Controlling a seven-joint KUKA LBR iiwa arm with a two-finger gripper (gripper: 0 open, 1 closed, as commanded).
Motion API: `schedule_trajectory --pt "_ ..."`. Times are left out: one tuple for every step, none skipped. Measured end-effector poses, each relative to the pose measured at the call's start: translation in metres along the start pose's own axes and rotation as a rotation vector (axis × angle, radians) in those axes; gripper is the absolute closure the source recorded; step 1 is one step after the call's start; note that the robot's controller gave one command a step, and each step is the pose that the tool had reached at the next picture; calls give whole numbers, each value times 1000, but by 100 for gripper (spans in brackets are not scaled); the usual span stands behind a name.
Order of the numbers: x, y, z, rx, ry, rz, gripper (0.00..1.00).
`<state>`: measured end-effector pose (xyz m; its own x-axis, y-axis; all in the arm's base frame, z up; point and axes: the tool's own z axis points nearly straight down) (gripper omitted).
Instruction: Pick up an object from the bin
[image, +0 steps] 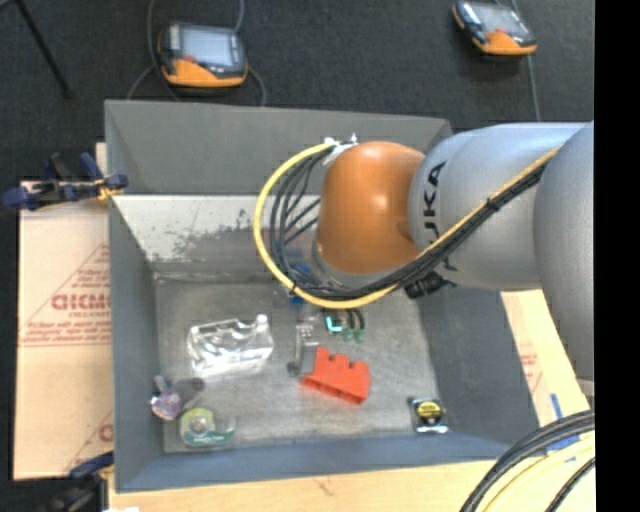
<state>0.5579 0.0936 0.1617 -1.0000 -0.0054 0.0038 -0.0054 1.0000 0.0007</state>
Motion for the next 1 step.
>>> schedule_trajectory --pt "-64 82 94 1 -4 -206 0"
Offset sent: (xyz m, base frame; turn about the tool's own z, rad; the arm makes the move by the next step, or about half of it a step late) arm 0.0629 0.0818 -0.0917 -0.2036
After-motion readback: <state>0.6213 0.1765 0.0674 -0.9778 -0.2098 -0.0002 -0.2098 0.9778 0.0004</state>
